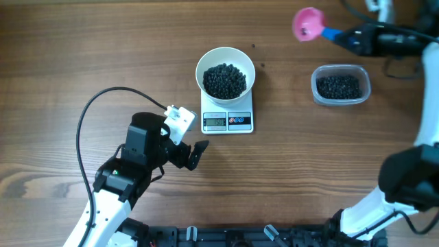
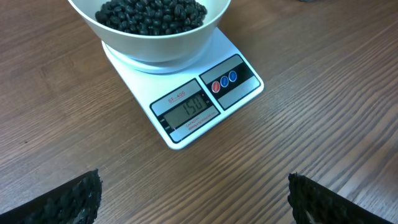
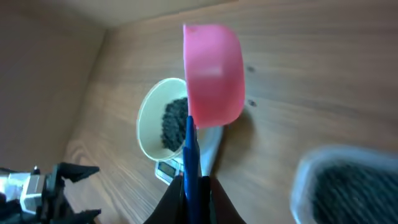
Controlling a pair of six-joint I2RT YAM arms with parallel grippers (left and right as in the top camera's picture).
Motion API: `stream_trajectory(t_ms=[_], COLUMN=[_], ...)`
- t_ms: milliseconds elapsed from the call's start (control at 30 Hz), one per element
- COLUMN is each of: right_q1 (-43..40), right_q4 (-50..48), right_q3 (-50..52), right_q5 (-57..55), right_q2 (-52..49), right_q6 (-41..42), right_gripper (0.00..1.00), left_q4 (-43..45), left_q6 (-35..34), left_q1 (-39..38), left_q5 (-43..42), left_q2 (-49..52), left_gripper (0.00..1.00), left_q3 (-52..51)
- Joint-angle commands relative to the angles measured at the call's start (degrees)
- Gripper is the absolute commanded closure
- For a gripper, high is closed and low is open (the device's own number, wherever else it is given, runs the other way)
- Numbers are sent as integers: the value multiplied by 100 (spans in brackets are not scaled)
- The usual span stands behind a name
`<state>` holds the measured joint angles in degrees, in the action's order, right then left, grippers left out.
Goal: Scoop item into bowl and weigh 150g on scale
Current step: 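Move the scoop back and lower it into the bean tub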
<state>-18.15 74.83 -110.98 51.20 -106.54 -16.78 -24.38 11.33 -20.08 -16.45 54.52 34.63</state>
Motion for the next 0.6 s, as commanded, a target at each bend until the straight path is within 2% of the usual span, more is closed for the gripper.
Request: stream_trajectory(t_ms=[0, 100, 233, 433, 500, 567], right_q1=[-466, -431, 37, 1696, 2055, 2168], right_q4=[549, 879, 988, 962, 964, 970], right_q3=[-131, -131, -131, -118, -107, -107], right_q5=[-1290, -2778, -4457, -7368, -8017, -8166], right_q2=[387, 444, 444, 444, 442, 442], right_q6=[-101, 140, 612, 1189, 1246, 1246], right_gripper=[96, 96, 96, 96, 96, 96], left_q4=[11, 11, 11, 11, 11, 11], left_q6=[68, 68, 68, 68, 68, 68], left_q1=[44, 44, 44, 44, 44, 44], left_q5=[-87, -87, -87, -87, -87, -87], left_q2=[2, 2, 2, 2, 2, 2], left_gripper=[0, 0, 0, 0, 0, 0], left_q3=[-42, -42, -42, -42, -42, -42])
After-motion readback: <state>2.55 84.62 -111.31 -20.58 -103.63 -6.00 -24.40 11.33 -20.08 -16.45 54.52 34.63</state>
